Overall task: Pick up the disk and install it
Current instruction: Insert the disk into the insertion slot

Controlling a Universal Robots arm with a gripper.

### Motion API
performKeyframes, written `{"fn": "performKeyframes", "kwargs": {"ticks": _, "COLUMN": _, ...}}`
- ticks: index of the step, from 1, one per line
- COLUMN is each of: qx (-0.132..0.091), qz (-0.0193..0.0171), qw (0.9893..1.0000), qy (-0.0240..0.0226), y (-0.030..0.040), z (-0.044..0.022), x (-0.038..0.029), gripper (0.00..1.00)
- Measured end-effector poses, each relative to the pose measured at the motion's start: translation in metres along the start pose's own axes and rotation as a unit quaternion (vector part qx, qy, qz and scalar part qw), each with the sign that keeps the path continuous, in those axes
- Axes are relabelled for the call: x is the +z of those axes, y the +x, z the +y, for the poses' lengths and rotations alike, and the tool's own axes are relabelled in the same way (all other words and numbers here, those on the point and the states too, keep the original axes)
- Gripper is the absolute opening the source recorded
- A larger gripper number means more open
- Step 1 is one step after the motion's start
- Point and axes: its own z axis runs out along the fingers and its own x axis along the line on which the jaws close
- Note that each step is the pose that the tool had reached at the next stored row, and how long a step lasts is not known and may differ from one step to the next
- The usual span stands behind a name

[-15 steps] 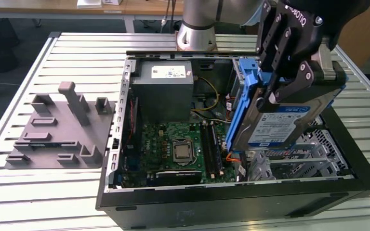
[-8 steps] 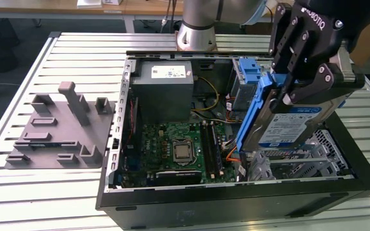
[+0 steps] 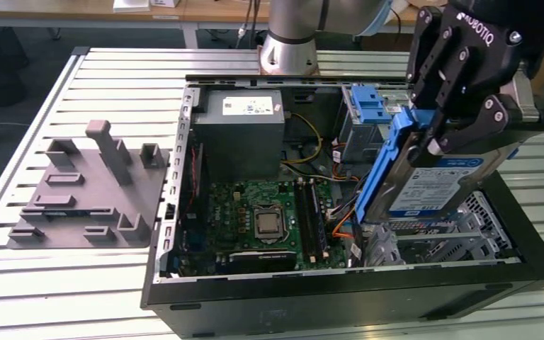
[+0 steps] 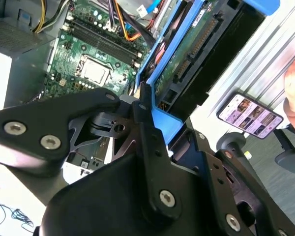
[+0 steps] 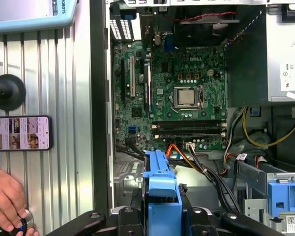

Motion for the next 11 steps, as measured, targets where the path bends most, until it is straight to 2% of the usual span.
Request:
{"fn": "performKeyframes", "kwargs": {"ticks": 6, "qx": 0.000, "qz": 0.0001, "qw": 1.0000, "qy": 0.0000, "y": -0.0004, "z": -0.0076, "x": 0.0008, "gripper": 0.36}}
{"fn": "performKeyframes", "kwargs": {"ticks": 11, "qx": 0.000, "qz": 0.0000, "qw": 1.0000, "qy": 0.0000, "y": -0.0005, "z": -0.0101, "x": 0.0009, "gripper": 0.36}}
